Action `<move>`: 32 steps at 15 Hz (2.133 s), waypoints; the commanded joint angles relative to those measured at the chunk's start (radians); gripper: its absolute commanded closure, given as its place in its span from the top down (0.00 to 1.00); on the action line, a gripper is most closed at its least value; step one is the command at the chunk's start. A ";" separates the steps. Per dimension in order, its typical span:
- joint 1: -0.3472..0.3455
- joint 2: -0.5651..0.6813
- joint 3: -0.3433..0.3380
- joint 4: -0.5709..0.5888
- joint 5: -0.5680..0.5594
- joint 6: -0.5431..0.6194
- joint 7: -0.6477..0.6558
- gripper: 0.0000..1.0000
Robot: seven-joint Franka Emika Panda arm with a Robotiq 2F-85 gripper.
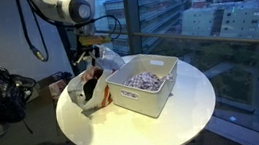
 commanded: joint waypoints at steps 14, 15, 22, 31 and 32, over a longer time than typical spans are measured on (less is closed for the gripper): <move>-0.050 0.201 0.003 -0.055 -0.076 0.457 -0.016 1.00; -0.052 0.211 -0.001 -0.055 -0.090 0.481 -0.008 1.00; -0.071 0.298 0.013 -0.019 -0.173 0.619 0.037 1.00; -0.129 0.374 0.065 0.015 -0.210 0.691 0.053 0.28; -0.131 0.368 0.071 0.015 -0.206 0.672 0.066 0.19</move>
